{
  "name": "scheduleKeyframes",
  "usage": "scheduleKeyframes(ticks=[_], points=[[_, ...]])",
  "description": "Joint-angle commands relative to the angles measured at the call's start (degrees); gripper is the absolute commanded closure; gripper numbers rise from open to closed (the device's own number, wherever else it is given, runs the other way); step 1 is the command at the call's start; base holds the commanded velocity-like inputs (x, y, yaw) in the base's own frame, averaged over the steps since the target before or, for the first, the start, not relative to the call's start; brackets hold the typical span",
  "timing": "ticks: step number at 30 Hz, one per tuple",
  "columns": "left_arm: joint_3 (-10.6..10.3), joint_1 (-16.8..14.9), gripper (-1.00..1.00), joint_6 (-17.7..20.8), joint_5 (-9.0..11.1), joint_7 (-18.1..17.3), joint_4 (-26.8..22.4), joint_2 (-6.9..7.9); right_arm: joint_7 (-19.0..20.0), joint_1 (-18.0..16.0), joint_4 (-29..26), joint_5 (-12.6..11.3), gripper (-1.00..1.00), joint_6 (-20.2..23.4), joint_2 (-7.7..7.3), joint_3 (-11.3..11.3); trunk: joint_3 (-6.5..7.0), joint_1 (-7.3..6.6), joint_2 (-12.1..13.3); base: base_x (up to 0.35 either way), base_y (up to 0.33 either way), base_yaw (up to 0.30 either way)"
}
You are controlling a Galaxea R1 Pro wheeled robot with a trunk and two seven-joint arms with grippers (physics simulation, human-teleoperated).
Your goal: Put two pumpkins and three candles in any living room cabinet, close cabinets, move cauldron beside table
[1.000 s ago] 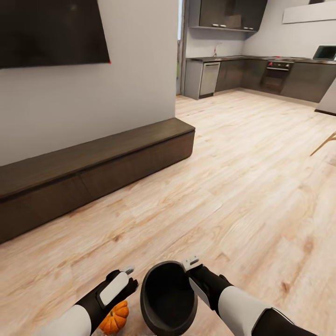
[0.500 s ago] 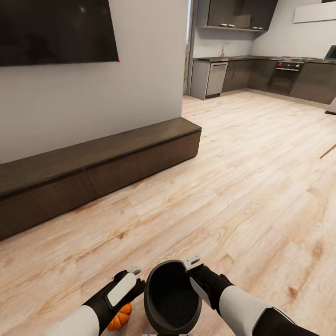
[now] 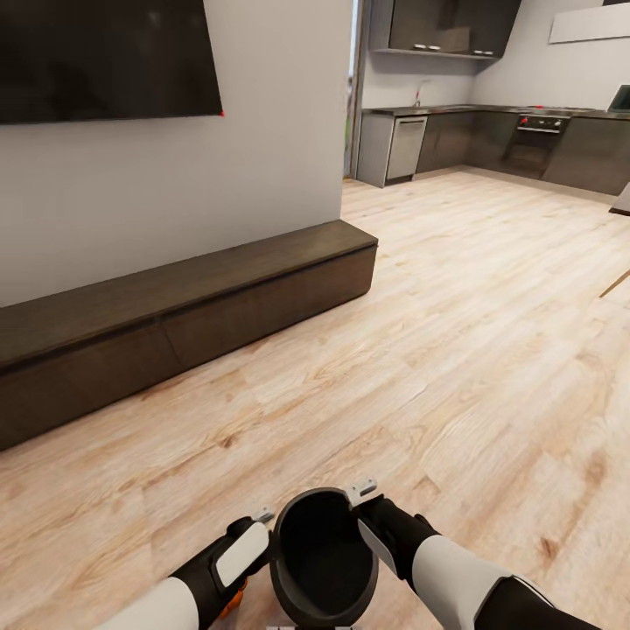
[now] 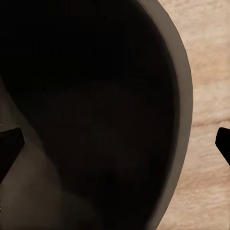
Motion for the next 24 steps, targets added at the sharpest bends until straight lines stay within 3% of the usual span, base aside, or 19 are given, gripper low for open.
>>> scheduleKeyframes(ticks=[1,9,20,24], points=[[-1.22,0.00,-1.00,-0.48,-0.07,0.00,-0.09,0.00,0.01,0.00,0.00,0.00,-1.00,0.00,0.02,0.00,0.00,0.00,0.00,0.000,-0.097,0.000],[-2.65,0.00,-1.00,-0.84,-0.06,0.01,-0.23,0.00,0.01,0.00,0.00,0.00,-1.00,0.00,0.03,0.00,0.00,0.00,0.00,0.053,-0.221,0.000],[-2.68,0.00,-1.00,-0.93,-0.08,-0.01,-0.23,0.09,0.19,0.00,0.09,-0.01,-1.00,0.00,0.39,0.14,0.00,0.00,0.00,0.009,-0.017,0.000],[-2.68,0.00,-1.00,-0.94,-0.05,0.02,-0.17,0.22,0.20,0.02,0.16,0.00,-1.00,-0.03,0.60,0.17,-0.72,0.88,-1.60,0.000,0.000,0.000]])
